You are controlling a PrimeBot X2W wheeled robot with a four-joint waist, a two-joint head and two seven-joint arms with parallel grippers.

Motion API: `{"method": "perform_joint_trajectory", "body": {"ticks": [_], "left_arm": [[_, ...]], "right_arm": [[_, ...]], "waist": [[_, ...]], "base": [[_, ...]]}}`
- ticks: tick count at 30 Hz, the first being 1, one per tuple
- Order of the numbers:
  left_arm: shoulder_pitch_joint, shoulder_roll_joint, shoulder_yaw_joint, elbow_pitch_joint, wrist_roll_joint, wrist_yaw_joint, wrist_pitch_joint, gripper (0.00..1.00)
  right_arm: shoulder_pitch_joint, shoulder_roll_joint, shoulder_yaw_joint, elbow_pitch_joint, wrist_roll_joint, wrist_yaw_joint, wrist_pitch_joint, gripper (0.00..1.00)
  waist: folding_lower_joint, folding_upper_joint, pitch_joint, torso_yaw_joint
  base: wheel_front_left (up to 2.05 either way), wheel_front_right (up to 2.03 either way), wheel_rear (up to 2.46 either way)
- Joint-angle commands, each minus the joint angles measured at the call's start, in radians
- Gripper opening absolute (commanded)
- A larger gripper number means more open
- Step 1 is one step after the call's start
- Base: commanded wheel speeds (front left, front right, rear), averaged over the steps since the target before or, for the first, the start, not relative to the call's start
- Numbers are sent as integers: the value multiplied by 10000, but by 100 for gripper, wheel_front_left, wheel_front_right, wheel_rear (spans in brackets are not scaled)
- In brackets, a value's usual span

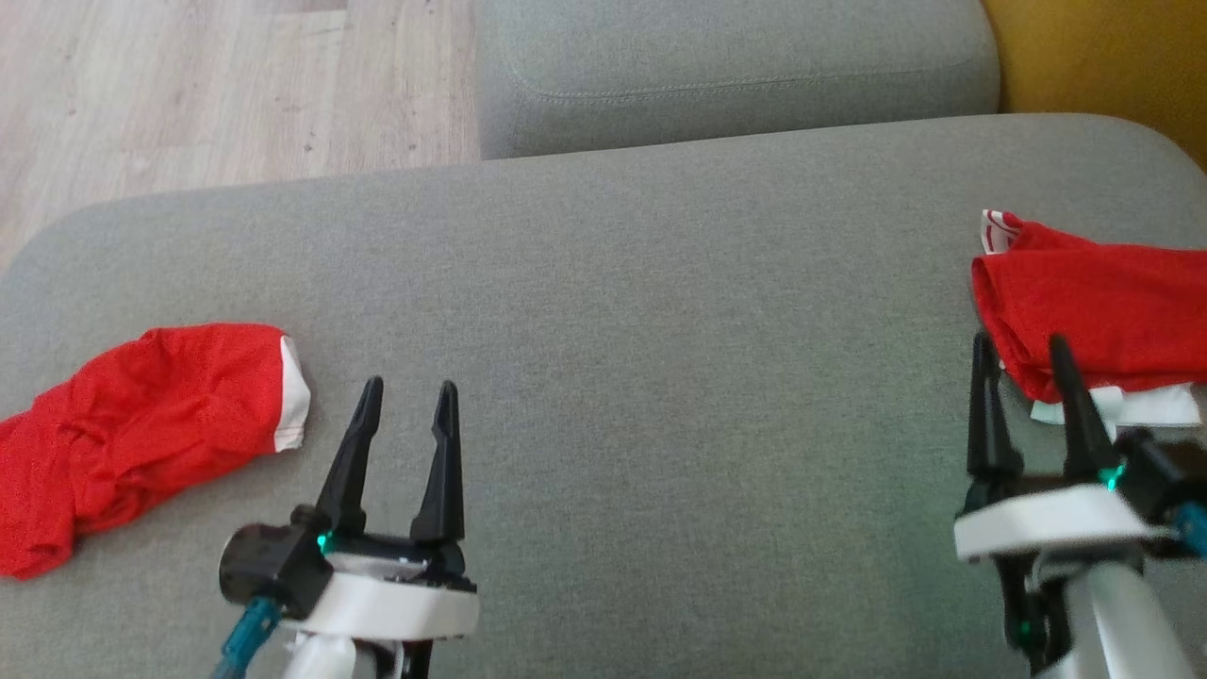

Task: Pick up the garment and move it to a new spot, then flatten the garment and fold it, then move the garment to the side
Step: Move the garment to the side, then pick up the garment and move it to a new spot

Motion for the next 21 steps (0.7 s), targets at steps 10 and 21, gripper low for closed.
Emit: {"method": "perform_joint_trajectory", "body": {"ticks": [10,21], "left_arm": [[208,18,566,-499,61,-124,-51,100],[215,18,539,-411,-9,-151,-51,100]], "right_arm": [[714,154,124,-728,-234,-9,-108,100],[705,162,238,-869,-111,-9,-108,100]], "waist": [[1,0,-150,38],[1,0,-195,71]], "base": [[0,0,0],[0,0,0]]}}
